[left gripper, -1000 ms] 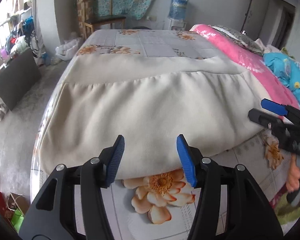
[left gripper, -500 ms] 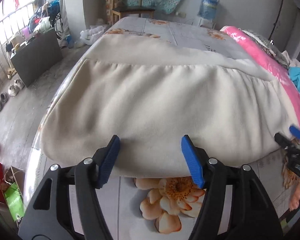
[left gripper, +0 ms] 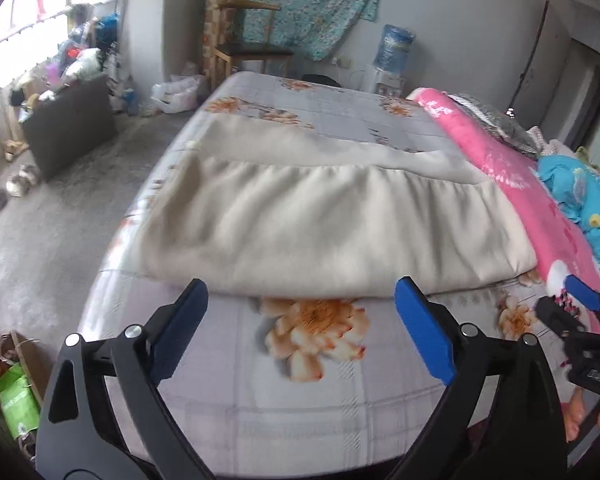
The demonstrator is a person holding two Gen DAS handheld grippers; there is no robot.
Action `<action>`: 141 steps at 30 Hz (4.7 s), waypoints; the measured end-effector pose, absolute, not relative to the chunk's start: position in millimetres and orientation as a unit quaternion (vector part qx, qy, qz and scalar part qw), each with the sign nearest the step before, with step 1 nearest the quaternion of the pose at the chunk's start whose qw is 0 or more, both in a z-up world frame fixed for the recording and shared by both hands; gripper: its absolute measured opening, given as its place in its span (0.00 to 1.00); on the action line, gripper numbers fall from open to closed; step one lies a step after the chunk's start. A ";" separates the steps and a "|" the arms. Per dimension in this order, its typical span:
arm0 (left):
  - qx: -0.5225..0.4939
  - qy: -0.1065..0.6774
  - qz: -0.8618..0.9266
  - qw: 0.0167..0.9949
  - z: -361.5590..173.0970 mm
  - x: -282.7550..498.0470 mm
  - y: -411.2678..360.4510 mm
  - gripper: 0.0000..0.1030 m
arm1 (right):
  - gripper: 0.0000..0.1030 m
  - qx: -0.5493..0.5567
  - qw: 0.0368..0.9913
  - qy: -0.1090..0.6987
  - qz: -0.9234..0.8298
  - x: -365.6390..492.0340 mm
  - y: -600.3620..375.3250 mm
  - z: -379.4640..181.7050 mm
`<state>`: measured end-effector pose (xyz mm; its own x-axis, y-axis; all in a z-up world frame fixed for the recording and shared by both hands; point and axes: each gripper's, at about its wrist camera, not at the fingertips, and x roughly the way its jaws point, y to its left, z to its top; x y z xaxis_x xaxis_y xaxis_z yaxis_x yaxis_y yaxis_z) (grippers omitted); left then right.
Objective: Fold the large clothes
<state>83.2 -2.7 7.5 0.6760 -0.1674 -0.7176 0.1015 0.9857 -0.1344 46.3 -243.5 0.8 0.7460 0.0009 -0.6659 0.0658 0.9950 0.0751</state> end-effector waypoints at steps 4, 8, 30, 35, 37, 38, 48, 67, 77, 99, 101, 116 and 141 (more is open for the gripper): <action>-0.039 0.383 -0.085 0.919 9.9 65.0 -1.5 0.92 | 0.94 0.084 0.933 0.348 -0.045 38.0 -238.0 5.1; -0.026 0.372 -0.044 0.927 8.3 57.7 2.3 0.92 | 0.94 0.066 0.933 0.344 -0.078 36.7 -221.8 6.9; -0.009 0.420 0.002 0.908 -11.0 66.7 -10.7 0.92 | 0.94 0.005 0.912 0.403 -0.073 67.3 -192.3 -23.7; 0.000 0.424 0.001 0.906 -12.8 67.9 -18.9 0.92 | 0.94 -0.008 0.909 0.409 -0.075 69.3 -192.8 -29.0; 0.006 0.426 0.001 0.905 -13.9 68.3 -22.4 0.92 | 0.94 -0.005 0.909 0.410 -0.077 68.9 -195.1 -29.6; 0.008 0.427 0.001 0.904 -14.0 68.9 -23.2 0.92 | 0.94 -0.003 0.909 0.410 -0.078 68.1 -196.7 -28.9; 0.021 0.431 -0.002 0.902 -12.7 64.6 -31.6 0.92 | 0.94 0.011 0.910 0.406 -0.078 63.1 -204.6 -23.4; 0.026 0.424 -0.017 0.905 -4.6 48.4 -40.0 0.92 | 0.94 0.015 0.915 0.394 -0.088 47.9 -211.1 -12.0; 0.024 0.425 -0.018 0.905 -4.3 48.0 -39.7 0.92 | 0.94 0.012 0.915 0.394 -0.086 47.6 -209.4 -11.0; 0.020 0.427 -0.016 0.904 -4.4 47.9 -36.7 0.92 | 0.94 0.011 0.913 0.398 -0.085 49.1 -208.7 -14.3; 0.019 0.427 -0.016 0.904 -4.3 49.0 -35.5 0.92 | 0.94 0.009 0.913 0.398 -0.085 49.1 -208.4 -14.4; 0.015 0.427 -0.015 0.904 -2.4 50.0 -33.1 0.92 | 0.94 0.004 0.914 0.397 -0.079 48.5 -205.1 -14.3; 0.015 0.427 -0.014 0.904 -2.4 49.9 -32.1 0.92 | 0.94 0.003 0.914 0.398 -0.077 48.5 -205.1 -14.9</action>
<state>49.9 -32.1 -2.4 0.6349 -0.0121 -0.7725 0.0371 0.9992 0.0149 48.5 -205.1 -14.9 0.6705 -0.1391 -0.7287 0.1440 0.9880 -0.0560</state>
